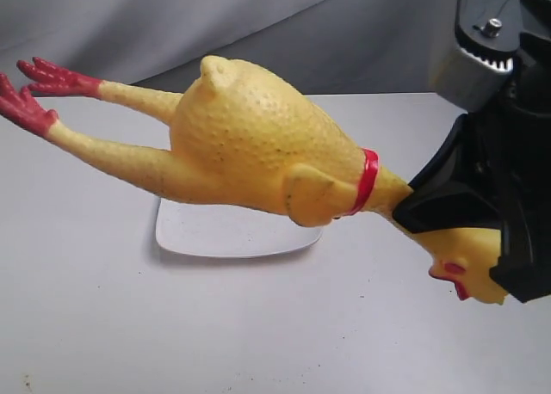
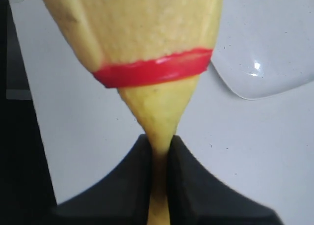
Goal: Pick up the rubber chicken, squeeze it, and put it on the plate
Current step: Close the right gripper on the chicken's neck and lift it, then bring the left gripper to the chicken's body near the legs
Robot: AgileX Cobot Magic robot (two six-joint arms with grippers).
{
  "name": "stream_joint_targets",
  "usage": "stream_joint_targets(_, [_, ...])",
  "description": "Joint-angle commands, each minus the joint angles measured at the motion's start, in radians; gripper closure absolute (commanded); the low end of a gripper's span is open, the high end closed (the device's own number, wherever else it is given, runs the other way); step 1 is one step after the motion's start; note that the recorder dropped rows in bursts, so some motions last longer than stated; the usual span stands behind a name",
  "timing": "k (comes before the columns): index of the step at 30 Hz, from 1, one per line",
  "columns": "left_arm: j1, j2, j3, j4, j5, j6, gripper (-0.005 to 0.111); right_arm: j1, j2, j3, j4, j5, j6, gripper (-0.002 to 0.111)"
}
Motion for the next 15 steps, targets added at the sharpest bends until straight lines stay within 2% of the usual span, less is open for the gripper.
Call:
stream_joint_targets(1, [0.003, -0.003, 0.005, 0.000, -0.324, -0.172, 0.106, 0.003, -0.010, -0.002, 0.041, -0.010, -0.001, 0.108])
stream_joint_targets(4, [0.003, -0.003, 0.005, 0.022, -0.571, -0.285, 0.106, 0.003, -0.008, -0.002, 0.041, -0.016, -0.001, 0.108])
stream_joint_targets(6, [0.003, -0.003, 0.005, 0.094, -0.706, -0.366, 0.106, 0.003, -0.008, -0.002, 0.041, -0.027, -0.001, 0.108])
stream_joint_targets(8, [0.003, -0.003, 0.005, 0.161, -0.789, -0.373, 0.106, 0.003, -0.008, -0.002, 0.041, -0.034, -0.001, 0.108])
stream_joint_targets(10, [0.003, -0.003, -0.009, 0.266, -0.717, -0.412, 0.106, 0.003, -0.008, -0.002, 0.043, -0.039, -0.001, 0.108])
stream_joint_targets(13, [0.003, -0.003, -0.117, 0.538, -0.484, -0.490, 0.106, 0.003, -0.008, -0.002, 0.043, -0.039, -0.001, 0.108])
stream_joint_targets(15, [0.003, 0.032, -0.196, 0.735, -0.470, -0.600, 0.106, 0.003, -0.008, -0.002, 0.043, -0.045, -0.001, 0.108])
